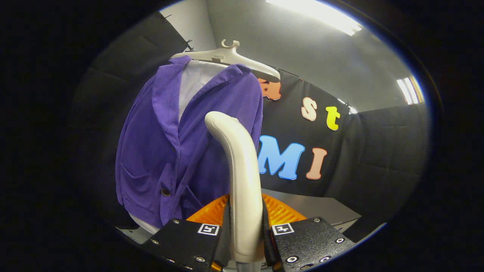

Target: Iron the clothes twice with a garment steamer, once on the left side and once on the right side.

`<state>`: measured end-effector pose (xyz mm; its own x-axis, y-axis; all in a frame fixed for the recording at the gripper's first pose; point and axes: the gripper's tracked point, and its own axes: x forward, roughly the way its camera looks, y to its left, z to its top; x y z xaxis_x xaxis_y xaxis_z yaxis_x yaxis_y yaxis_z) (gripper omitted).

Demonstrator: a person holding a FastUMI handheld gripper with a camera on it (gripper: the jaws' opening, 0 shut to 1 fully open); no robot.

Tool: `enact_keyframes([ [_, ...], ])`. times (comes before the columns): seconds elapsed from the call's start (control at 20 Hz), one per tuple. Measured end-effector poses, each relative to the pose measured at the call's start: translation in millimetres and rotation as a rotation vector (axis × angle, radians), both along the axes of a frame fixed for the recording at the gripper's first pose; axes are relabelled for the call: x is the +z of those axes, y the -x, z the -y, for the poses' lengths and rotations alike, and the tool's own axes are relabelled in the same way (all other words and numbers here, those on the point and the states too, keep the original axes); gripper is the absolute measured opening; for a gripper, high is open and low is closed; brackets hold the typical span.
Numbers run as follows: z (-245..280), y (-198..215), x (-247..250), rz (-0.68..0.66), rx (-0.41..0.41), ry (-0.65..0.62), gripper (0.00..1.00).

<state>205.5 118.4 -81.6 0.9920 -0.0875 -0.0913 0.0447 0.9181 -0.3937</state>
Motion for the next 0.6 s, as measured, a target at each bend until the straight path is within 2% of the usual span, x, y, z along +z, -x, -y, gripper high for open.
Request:
enact_keyframes([
  [0.15, 4, 10, -28, -0.061, 0.006, -0.019, 0.36],
  [0.6, 1, 34, -95, -0.217, 0.049, 0.042, 0.36],
])
